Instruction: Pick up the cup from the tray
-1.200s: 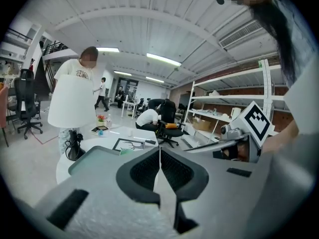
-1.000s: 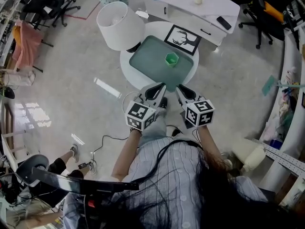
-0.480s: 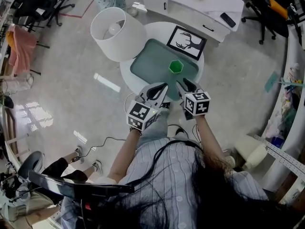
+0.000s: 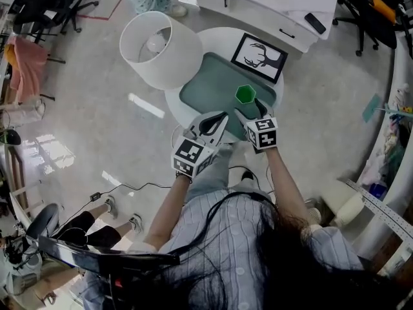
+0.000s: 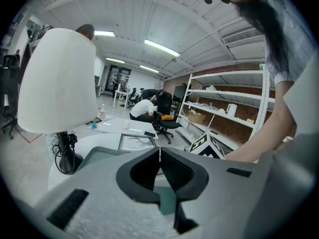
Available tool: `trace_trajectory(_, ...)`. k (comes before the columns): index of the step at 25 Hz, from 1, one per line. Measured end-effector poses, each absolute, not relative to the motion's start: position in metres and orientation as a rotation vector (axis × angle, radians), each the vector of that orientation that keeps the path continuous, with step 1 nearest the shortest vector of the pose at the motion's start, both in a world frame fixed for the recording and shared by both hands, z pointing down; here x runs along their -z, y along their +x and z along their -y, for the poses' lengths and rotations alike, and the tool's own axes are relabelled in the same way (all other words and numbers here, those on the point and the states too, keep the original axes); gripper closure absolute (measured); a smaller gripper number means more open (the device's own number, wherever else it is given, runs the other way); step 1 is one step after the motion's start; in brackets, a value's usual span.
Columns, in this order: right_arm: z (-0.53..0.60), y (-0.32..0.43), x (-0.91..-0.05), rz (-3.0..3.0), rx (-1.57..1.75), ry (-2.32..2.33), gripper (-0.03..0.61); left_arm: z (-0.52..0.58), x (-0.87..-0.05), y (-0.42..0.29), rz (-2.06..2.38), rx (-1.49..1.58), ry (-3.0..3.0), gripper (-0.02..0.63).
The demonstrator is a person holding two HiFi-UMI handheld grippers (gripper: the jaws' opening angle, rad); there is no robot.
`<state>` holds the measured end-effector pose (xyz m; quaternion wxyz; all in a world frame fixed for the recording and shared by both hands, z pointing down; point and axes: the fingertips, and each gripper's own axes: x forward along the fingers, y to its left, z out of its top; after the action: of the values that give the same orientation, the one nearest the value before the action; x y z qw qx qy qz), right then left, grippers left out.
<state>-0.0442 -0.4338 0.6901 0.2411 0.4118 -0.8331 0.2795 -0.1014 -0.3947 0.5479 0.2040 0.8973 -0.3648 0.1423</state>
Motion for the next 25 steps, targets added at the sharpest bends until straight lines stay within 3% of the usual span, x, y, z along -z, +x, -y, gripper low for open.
trace_trajectory(10, 0.463, -0.051, -0.708, 2.219, -0.733, 1.126, 0.222, 0.407, -0.554, -0.111, 1.011, -0.377, 2.469, 0.598)
trace_trajectory(25, 0.475, -0.057, -0.720, 2.192, -0.681, 1.105, 0.249, 0.403, -0.567, -0.136, 1.047, -0.390, 2.411, 0.598)
